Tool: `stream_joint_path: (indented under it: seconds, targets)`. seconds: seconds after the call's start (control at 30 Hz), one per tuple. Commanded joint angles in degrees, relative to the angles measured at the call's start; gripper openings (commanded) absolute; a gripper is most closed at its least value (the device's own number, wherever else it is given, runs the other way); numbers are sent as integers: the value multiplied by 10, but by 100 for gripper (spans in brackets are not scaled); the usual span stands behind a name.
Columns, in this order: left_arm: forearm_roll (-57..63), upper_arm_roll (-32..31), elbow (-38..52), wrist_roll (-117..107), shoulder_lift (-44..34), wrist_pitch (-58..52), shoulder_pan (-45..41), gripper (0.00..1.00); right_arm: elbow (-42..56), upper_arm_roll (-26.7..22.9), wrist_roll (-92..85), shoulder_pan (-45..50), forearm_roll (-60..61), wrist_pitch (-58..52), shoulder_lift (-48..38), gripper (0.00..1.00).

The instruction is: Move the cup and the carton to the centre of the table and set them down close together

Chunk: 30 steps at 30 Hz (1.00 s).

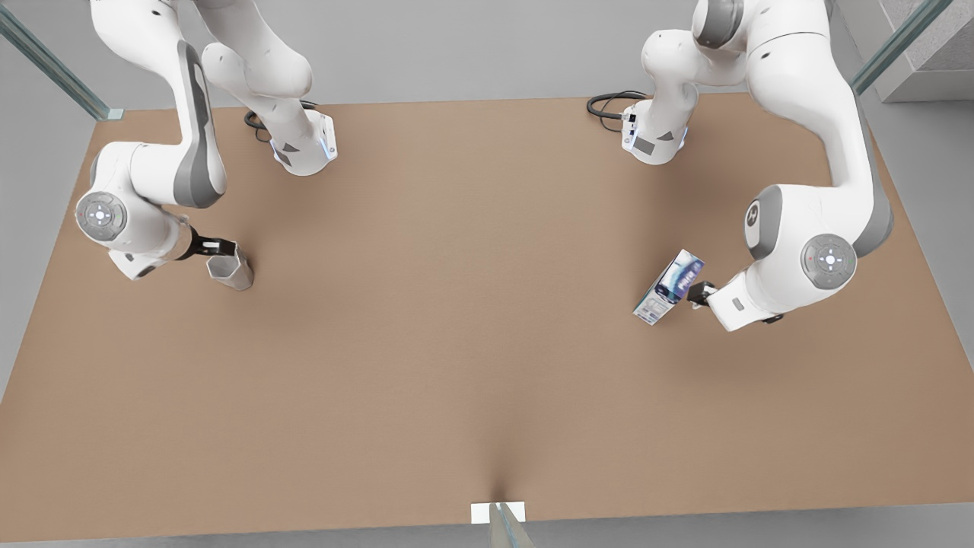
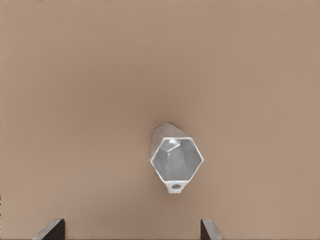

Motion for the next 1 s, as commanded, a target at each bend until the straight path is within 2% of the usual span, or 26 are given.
stream_joint_path:
  seconds: [0.0,0.03,0.23,0.33,0.4,0.77,0.97]
  targets:
    - [-1,0,0,0,2,0,0,100,5,0,0,-9,1,0,3,100]
    - [-1,-1,0,0,5,0,0,100,24,1,13,-4,3,0,27,100]
    - [-1,0,1,0,19,0,0,100,22,-2,13,-2,4,13,43,100]
    - [-1,0,1,3,26,1,1,100,-26,-20,4,-3,3,52,39,100]
    - [-1,0,3,3,26,1,1,100,-76,-52,-28,-4,3,101,35,100]
    - [0,3,3,1,-10,-1,0,100,-72,-121,-109,-27,2,112,38,100]
    - [0,3,3,0,-1,-1,1,100,-73,-135,-125,-43,-2,138,43,100]
